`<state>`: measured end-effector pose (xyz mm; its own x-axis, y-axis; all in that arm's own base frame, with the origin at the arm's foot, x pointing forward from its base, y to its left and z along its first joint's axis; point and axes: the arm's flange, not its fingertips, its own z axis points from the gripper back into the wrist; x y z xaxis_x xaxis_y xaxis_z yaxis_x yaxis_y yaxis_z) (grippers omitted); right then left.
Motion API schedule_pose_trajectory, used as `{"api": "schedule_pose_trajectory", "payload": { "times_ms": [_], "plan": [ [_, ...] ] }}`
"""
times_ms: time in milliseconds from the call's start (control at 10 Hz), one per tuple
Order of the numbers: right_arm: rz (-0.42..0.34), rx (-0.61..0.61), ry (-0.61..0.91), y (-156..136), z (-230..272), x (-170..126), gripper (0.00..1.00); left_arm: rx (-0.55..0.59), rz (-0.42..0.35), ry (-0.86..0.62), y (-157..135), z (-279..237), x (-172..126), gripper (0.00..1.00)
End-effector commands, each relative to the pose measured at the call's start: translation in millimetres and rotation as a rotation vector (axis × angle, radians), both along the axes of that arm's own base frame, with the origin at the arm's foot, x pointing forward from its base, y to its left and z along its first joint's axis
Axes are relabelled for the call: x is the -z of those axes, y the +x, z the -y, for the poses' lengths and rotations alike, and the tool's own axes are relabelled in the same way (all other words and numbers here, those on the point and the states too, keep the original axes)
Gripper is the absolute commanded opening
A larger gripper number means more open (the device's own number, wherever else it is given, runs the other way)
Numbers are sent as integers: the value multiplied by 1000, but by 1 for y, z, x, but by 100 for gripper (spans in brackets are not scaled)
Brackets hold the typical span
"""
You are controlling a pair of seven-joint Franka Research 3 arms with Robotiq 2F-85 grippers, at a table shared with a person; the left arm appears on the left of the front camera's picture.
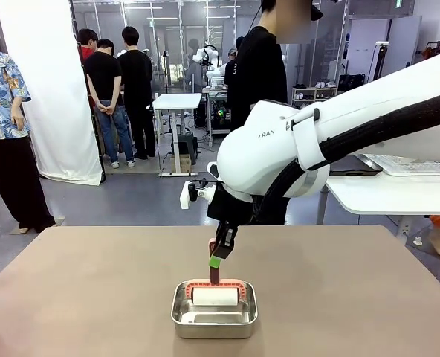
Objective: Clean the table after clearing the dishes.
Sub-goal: Place the Lint Roller back on top of the Airtight Container.
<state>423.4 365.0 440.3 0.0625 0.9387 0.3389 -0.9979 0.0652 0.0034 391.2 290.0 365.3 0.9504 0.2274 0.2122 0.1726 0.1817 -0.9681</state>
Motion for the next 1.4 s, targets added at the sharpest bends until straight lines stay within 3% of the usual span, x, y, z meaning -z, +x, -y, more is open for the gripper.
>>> {"api": "schedule_pose_trajectory", "payload": {
  "times_ms": [0,600,1300],
  "plan": [
    [-10,-44,53,12,0,6,21,-6,1,-2,-3,0,0,100],
    [-49,-66,29,34,-2,32,21,-6,1,-2,-3,0,0,100],
    [-89,-84,2,40,-3,48,21,-6,1,-2,-3,0,0,100]
  ]
}}
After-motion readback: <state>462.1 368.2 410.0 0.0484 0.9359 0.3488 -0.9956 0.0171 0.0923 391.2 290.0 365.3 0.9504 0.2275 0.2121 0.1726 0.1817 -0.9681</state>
